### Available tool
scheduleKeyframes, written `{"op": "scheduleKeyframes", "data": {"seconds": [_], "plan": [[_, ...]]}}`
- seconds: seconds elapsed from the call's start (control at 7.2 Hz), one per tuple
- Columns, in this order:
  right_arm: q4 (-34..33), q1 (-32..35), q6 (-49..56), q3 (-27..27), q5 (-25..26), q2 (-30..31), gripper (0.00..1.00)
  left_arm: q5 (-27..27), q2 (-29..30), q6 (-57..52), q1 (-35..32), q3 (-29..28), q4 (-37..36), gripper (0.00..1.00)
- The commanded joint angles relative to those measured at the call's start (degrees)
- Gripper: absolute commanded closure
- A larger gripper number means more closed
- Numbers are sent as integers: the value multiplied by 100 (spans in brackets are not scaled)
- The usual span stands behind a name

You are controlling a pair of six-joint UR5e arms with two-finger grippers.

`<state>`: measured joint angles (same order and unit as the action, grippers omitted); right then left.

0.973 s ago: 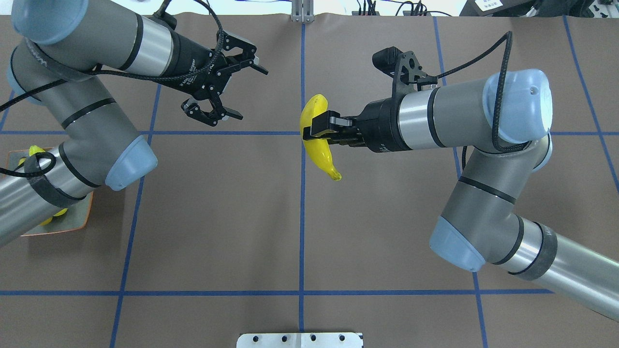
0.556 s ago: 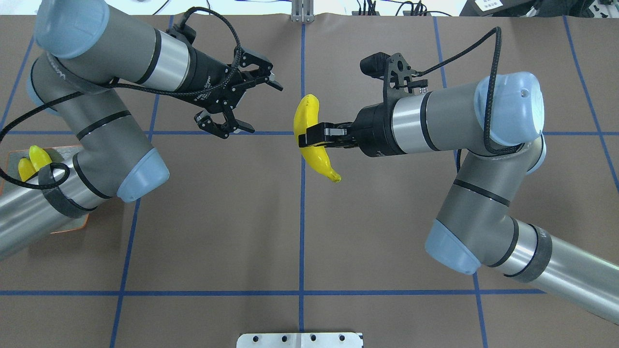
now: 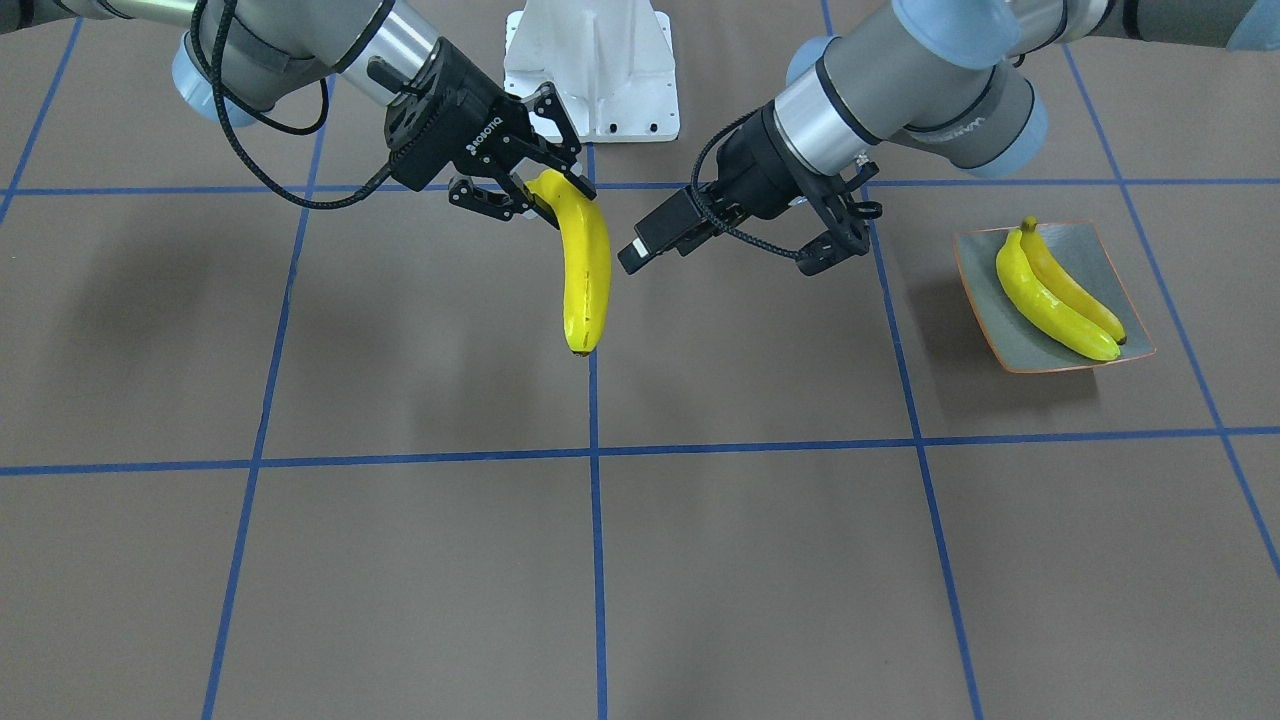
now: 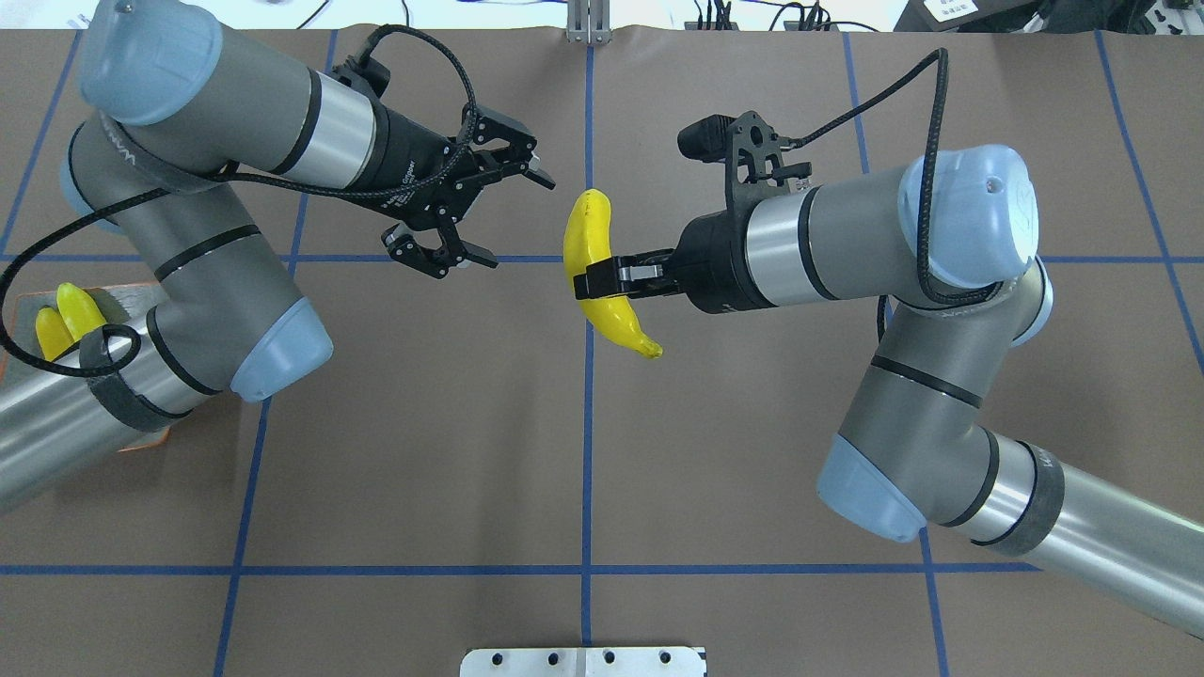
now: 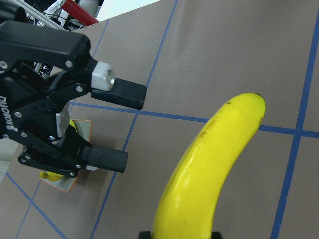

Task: Transfer all bananas from basket to plate

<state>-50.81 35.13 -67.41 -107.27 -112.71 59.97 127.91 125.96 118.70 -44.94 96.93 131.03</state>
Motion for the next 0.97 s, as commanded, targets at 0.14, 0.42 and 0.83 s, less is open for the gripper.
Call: {"op": "scheduleKeyframes", "data": {"seconds": [0.14,0.42,0.83], "plan": [[-473,-172,411,-14,266,-117,100,-3,25,-66,11,-16,10,0],[-623,-269,729,-14,373,-336,100,-3,25,-223,90,-34,1,0],[-615,-322,1020,-49,373,-389,100,-3,8,-417,134,-34,10,0]]}}
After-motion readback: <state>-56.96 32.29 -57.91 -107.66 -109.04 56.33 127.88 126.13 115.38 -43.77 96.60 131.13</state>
